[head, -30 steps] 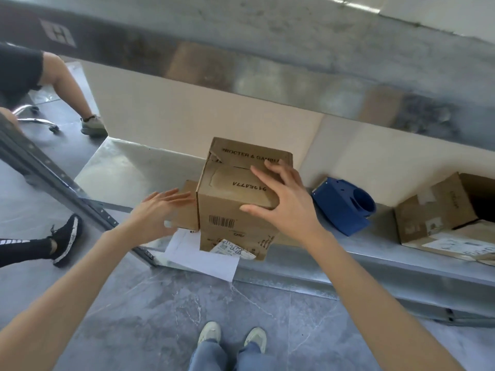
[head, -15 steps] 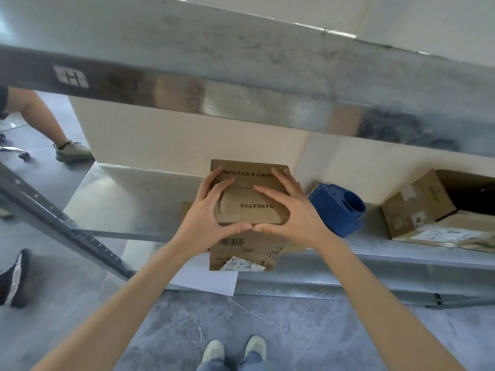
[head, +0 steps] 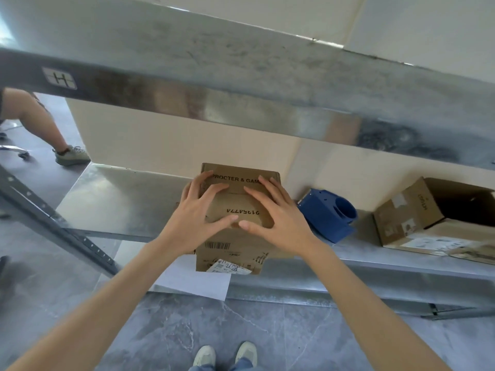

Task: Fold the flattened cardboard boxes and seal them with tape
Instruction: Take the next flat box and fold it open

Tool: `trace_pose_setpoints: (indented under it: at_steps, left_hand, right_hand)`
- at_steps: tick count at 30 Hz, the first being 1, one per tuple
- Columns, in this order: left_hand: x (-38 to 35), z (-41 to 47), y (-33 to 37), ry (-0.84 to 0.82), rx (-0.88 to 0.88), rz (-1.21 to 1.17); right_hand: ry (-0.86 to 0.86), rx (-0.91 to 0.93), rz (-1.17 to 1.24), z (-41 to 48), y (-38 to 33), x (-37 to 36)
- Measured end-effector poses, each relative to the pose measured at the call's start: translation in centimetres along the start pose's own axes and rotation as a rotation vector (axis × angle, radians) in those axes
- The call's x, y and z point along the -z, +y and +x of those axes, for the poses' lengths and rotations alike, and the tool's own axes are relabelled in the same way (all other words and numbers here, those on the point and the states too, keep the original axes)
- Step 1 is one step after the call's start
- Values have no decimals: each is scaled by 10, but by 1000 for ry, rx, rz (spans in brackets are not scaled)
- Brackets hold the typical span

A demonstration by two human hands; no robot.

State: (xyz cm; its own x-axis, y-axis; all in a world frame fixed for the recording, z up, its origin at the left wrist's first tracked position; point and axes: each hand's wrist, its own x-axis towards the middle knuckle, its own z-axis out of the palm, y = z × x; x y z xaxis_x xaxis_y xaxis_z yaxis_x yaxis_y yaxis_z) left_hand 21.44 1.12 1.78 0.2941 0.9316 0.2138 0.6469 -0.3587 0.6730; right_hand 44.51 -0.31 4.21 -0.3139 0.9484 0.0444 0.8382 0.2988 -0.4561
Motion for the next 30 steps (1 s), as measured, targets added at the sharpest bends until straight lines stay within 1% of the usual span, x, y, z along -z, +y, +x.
trace_pose_setpoints:
  at_steps: [2,4,5,6,7,8,11,13,14,17,21,27,30]
  left_hand:
    - [-6,-3,4,28,-10,-40]
    - [-8,-5,4,49,-15,-68]
    - [-9,-6,3,59,-16,-73]
    - [-9,-6,3,64,-15,-73]
    - [-9,-6,4,64,-14,-73]
    - [-9,-6,4,60,-14,-71]
    - [-10,-5,3,51,-12,-68]
    - [-10,-5,1,45,-4,-72]
    - [-11,-5,1,44,3,-70]
    - [-11,-5,0,49,23,-74]
    - [-12,-5,0,63,34,-90]
    - [-12,-4,-2,79,33,-82]
    - [-12,-4,-4,75,29,-88]
  right_hand:
    - [71,-7,246,-5,10,4]
    - [267,-59,424,-10,28,9]
    - [363,-121,452,-13,41,11]
    - [416,-205,419,-15,57,14]
    - [417,-295,326,-17,75,16]
    - [375,-375,198,-19,95,17]
    - [174,-560,-140,-27,148,18]
    - [34,-616,-255,-27,171,17]
    - [-28,-620,-266,-25,179,16]
    - [-114,-604,-128,-16,196,15]
    - [-131,-528,-26,-10,210,20]
    - [-146,-489,153,-6,214,25]
    - [-138,-489,172,-5,213,21]
